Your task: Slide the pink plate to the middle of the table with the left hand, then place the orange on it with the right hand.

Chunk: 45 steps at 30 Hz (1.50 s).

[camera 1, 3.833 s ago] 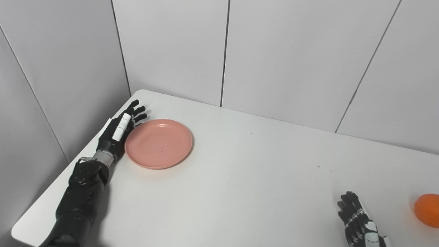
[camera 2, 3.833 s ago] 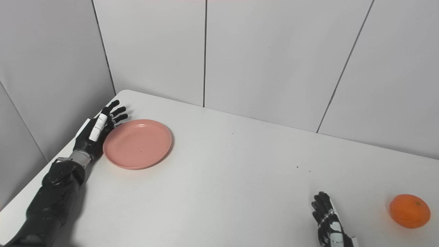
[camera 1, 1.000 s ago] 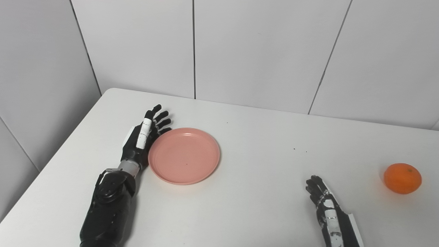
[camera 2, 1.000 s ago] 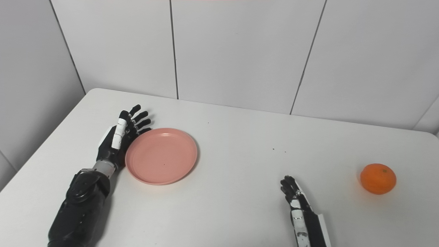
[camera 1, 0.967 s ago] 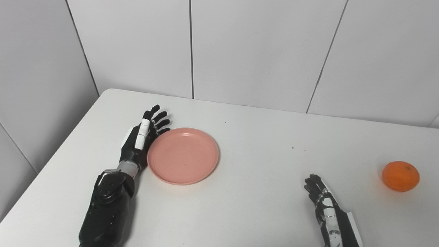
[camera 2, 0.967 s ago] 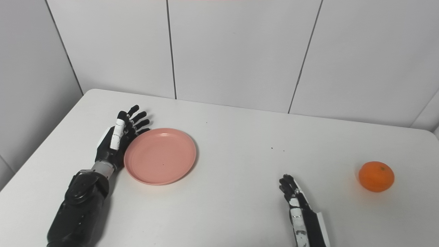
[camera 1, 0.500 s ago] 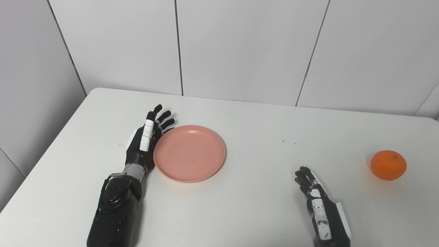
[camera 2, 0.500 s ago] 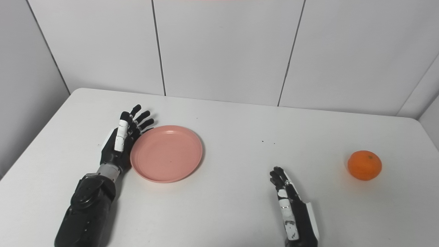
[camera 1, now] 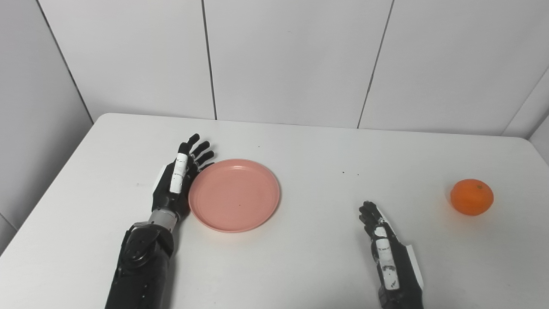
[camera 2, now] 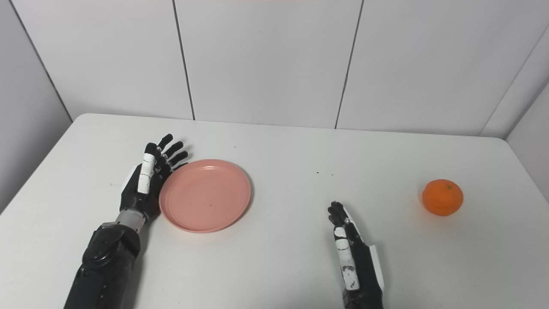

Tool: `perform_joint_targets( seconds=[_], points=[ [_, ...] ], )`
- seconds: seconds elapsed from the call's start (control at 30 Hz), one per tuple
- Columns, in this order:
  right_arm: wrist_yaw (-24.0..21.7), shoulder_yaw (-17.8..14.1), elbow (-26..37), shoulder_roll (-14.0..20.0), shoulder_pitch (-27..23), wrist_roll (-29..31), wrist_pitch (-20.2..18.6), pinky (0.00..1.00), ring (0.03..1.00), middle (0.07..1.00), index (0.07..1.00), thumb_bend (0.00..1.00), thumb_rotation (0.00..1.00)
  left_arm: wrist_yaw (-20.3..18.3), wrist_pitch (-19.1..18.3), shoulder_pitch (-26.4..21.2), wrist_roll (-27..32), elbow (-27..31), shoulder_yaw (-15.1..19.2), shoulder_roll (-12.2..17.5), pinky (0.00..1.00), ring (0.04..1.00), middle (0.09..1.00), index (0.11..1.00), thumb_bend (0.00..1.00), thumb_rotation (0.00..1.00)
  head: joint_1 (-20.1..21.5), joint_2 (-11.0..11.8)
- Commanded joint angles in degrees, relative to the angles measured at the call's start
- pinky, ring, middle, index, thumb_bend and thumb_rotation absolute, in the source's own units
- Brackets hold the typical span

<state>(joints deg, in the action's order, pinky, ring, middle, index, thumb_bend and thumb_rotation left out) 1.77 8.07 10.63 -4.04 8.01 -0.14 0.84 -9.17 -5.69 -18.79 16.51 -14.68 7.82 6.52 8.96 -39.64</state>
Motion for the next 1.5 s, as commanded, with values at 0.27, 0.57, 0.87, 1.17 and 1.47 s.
perform_joint_targets(
  seconds=[0.27, 0.57, 0.87, 1.17, 1.47],
  points=[
    [1.13, 1.26, -2.04, -3.52, -0.42, -1.11, 3.83, 0.96, 0.927, 0.928, 0.891, 0.85, 0.98, -0.42, -3.17, 1.22, 1.61, 1.3, -0.55, -0.61, 0.83, 0.903, 0.925, 0.951, 1.0, 0.85, 3.07, -0.38],
    [3.3, 0.81, -3.66, -5.56, -0.47, -3.88, 7.1, 0.95, 0.927, 0.943, 0.921, 0.82, 0.99, -1.01, -2.4, 2.46, 2.39, 1.92, -0.61, -1.68, 0.85, 0.906, 0.924, 0.956, 1.0, 0.85, 6.46, 0.29],
    [3.88, 1.34, -4.17, -6.7, -0.55, -4.98, 7.88, 0.96, 0.933, 0.958, 0.934, 0.81, 0.98, -0.17, -2.55, 4.24, 1.73, 2.98, -1.18, -3.33, 0.87, 0.914, 0.927, 0.985, 1.0, 0.86, 8.61, 0.49],
    [4.85, 1.94, -5.15, -7.33, -1.01, -6.36, 8.63, 0.95, 0.93, 0.95, 0.926, 0.81, 0.98, 0.23, -2.17, 4.57, 1.35, 3.26, -1.53, -4.91, 0.89, 0.915, 0.931, 1.0, 1.0, 0.88, 10.86, 0.72],
    [5.59, 2.35, -5.92, -7.59, -1.27, -7.15, 9.28, 0.94, 0.926, 0.947, 0.924, 0.8, 0.97, 0.6, -2.03, 4.21, 0.55, 3.46, -2.98, -6.53, 0.89, 0.924, 0.936, 1.0, 0.99, 0.88, 12.2, 0.75]
  ],
)
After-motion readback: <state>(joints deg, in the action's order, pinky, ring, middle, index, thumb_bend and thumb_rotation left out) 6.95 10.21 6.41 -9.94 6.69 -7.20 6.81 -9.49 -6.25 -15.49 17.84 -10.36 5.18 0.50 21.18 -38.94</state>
